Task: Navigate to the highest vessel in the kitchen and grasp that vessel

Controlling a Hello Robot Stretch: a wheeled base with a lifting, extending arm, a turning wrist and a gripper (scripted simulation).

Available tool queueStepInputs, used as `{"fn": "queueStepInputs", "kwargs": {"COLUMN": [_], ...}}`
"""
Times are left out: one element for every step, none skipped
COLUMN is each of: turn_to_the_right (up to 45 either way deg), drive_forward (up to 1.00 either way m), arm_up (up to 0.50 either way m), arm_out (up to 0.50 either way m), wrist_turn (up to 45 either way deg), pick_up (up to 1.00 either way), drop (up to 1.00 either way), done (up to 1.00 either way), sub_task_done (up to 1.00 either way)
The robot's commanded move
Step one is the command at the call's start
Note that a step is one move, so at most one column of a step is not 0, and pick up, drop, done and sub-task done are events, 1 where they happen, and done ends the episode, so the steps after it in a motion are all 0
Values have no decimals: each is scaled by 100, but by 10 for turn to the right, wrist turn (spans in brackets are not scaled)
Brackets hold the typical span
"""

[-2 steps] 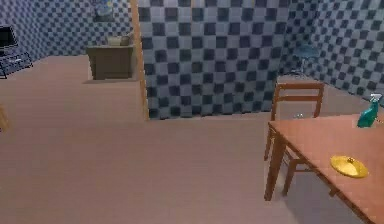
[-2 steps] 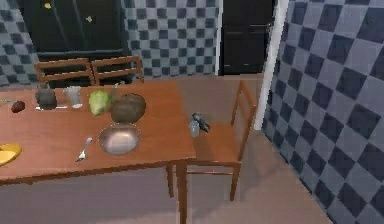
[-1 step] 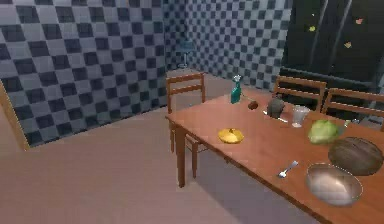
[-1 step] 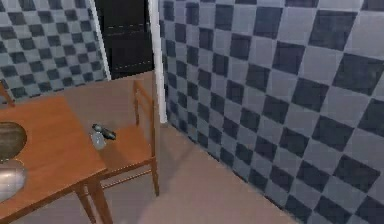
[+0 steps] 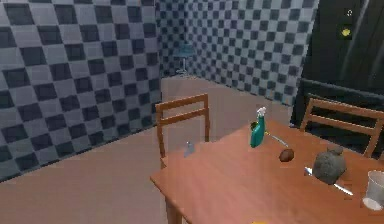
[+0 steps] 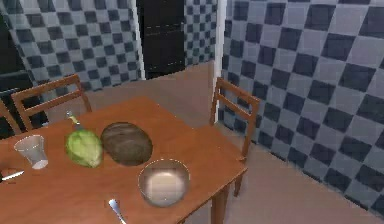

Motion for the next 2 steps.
{"fn": "queueStepInputs", "kwargs": {"turn_to_the_right": [-450,-150], "drive_forward": [0,0], "arm_up": [0,0], "arm_out": [0,0], "wrist_turn": [0,0], "pick_up": [0,0], "drop": [0,0], "done": [0,0], "sub_task_done": [0,0]}}
